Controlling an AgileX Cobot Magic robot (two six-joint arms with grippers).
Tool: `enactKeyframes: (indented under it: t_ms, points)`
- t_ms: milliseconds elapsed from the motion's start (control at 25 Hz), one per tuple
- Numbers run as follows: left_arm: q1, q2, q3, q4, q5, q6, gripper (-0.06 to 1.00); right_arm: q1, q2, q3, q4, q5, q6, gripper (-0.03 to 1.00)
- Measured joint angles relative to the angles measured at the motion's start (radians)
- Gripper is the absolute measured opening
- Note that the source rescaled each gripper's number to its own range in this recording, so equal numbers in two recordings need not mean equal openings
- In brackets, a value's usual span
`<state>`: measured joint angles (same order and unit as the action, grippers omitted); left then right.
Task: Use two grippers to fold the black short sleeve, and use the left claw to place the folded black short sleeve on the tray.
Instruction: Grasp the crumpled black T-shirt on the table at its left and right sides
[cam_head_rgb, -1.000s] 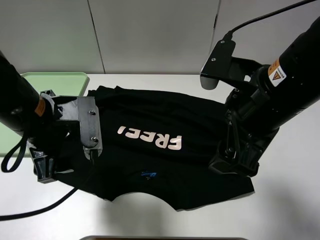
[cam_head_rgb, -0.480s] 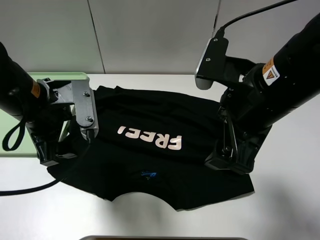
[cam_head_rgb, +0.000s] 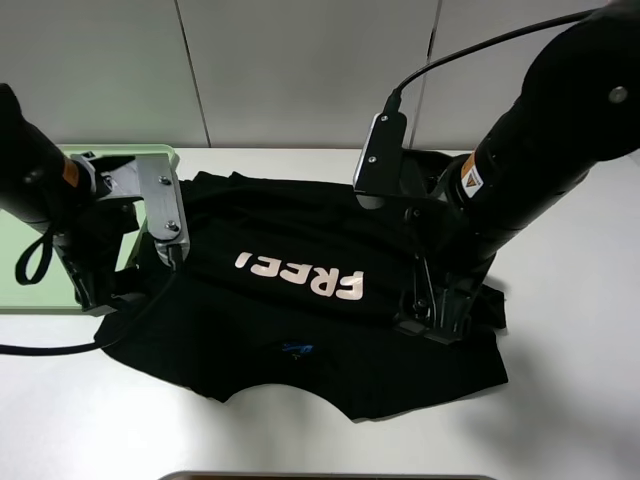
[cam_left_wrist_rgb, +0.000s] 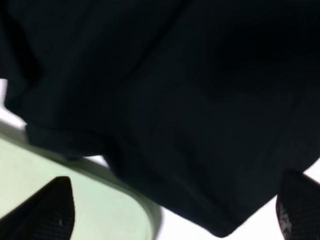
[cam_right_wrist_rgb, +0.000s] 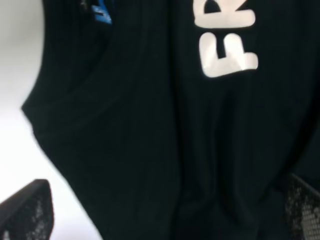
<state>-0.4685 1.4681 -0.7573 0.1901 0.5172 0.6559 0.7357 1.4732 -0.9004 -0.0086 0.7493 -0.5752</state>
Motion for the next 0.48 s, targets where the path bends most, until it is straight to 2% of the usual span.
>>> enactKeyframes:
  t_ms: [320,480]
  points:
    - [0.0,0.18,-0.139,0.026,0.011,0.016,0.78,0.0,0.105,0.0,-0.062,-0.051,-0.002,1.0]
    - [0.0,0.238,-0.185,0.03,0.017,0.082,0.78,0.0,0.152,0.0,-0.101,-0.083,-0.001,1.0]
